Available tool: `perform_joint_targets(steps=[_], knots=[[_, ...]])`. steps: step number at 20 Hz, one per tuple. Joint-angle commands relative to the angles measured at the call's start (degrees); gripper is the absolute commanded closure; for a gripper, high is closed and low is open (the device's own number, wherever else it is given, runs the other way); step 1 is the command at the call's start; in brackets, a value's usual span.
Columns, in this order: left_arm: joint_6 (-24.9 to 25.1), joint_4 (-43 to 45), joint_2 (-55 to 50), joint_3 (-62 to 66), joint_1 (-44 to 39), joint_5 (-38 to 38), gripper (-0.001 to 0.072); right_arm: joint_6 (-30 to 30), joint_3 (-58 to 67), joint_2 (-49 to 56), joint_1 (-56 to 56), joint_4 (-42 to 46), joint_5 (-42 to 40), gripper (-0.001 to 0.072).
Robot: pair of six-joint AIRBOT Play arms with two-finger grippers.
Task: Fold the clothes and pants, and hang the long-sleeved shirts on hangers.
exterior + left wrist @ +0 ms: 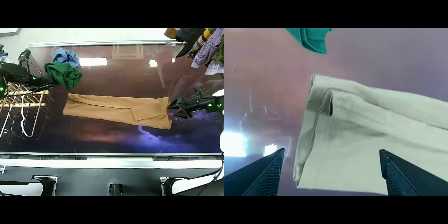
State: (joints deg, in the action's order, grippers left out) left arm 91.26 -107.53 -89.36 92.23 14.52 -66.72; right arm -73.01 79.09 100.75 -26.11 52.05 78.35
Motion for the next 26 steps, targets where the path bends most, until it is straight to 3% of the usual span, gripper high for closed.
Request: perform_joint_targets(steps=[1, 12, 14, 15, 17, 18, 19, 21, 26], knots=[[0.0, 1.1, 1.1, 0.0, 0.0, -1.9, -0.0013, 3.3, 0.0, 3.2, 0.7, -2.1, -0.8, 0.0057], [0.0, 1.1, 0.9, -0.2, 0.0, -1.9, -0.0013, 3.3, 0.0, 4.9, 3.5, -2.4, -2.6, 0.007], [0.0, 1.1, 0.9, -0.2, 0.0, -1.9, -0.0013, 1.1, 0.0, 4.9, 6.4, 1.4, -4.4, 0.0158], [0.0, 1.1, 0.9, -0.2, 0.0, -1.9, -0.0013, -0.4, 0.1, 4.9, 7.5, 2.9, -5.1, 0.0249], [0.0, 1.1, 0.9, -0.2, 0.0, -2.3, -0.0013, -1.0, 0.1, 4.8, 8.4, 2.8, -5.2, 0.0497], [0.0, 1.1, 0.9, -0.3, 0.0, -2.4, -0.0013, -1.0, 0.1, 4.3, 8.5, 2.7, -5.0, 0.066], [0.0, 1.0, 0.8, -0.3, 0.0, -2.8, 0.0077, -1.4, 0.1, 3.5, 8.5, 2.7, -5.0, 0.0681], [-0.1, 0.2, 0.8, -1.0, 0.0, -3.3, 0.0675, -5.0, 0.9, 0.7, 8.5, 3.3, -4.7, 0.0682], [-0.9, -13.8, -0.9, -10.1, -2.9, 2.2, 0.0692, -11.3, 9.9, -4.9, 8.5, 5.9, 5.9, 0.0682]])
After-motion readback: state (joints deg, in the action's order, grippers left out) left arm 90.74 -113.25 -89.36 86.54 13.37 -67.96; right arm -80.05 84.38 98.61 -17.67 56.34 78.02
